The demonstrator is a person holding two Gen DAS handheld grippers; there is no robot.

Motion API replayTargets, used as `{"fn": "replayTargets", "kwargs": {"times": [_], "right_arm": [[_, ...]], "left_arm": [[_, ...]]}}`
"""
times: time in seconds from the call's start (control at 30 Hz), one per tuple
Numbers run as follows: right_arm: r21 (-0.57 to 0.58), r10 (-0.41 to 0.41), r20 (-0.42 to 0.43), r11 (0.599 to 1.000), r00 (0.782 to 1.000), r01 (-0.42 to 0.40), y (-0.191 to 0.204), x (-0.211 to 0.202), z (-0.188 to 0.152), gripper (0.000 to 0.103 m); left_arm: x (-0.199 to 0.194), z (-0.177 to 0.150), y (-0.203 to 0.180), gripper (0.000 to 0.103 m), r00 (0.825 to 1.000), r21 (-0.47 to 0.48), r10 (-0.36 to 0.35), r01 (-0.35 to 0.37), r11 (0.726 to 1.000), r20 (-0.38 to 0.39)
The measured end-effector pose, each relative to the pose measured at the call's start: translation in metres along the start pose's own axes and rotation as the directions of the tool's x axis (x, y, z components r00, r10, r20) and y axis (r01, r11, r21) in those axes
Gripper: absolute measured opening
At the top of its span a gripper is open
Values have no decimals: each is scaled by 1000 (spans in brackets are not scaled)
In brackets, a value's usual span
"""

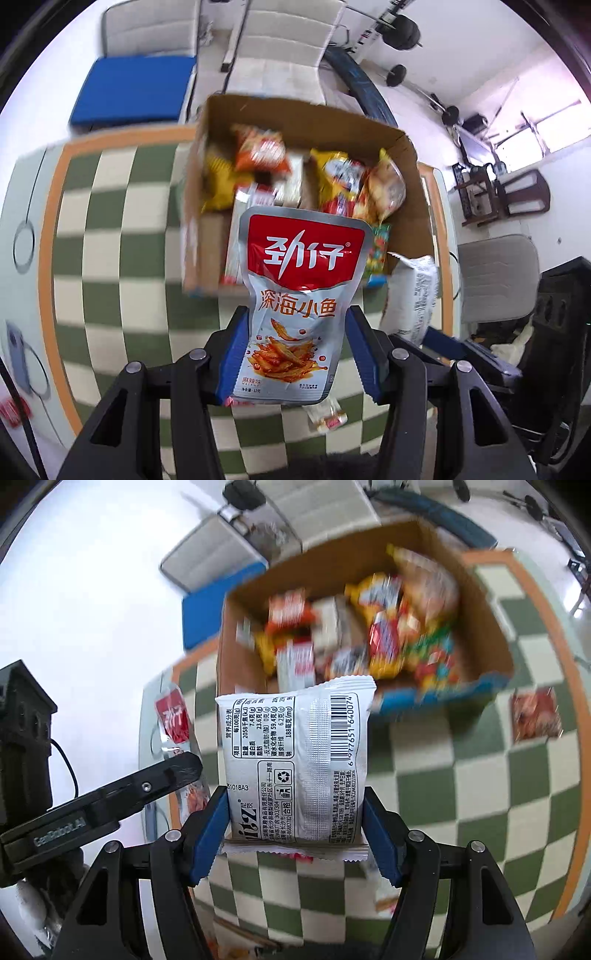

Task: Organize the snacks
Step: 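Carry the biscuit pack and fish pouch into the box and open both tools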

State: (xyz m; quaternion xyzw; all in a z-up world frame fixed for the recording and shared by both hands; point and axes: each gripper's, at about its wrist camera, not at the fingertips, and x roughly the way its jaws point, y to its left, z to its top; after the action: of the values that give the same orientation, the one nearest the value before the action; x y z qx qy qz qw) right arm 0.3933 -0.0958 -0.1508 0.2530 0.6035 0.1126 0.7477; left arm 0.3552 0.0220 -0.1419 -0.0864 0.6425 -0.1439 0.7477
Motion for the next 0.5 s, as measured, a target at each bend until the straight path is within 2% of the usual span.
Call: {"fn": "replayTargets", "kwargs": {"times": [0.13, 0.27, 0.37, 0.5], "right_arm": [[-3, -37, 50, 999, 998, 38, -11, -5, 38, 72], [18, -56, 58, 998, 997, 55, -19, 8, 71, 72], [33, -67, 45, 997, 997, 66, -27, 26, 93, 72], [53, -83, 8, 995, 996, 83, -37, 54, 109, 72]], "left_arm": [[20, 41, -5, 50, 999, 14, 20, -19, 1000, -43], [49, 75, 0, 50, 989, 31, 118, -115, 993, -90], [76, 92, 10, 50, 969, 46, 204, -199, 979, -141], [102, 96, 18, 50, 939, 77, 284, -275, 958, -194]]}}
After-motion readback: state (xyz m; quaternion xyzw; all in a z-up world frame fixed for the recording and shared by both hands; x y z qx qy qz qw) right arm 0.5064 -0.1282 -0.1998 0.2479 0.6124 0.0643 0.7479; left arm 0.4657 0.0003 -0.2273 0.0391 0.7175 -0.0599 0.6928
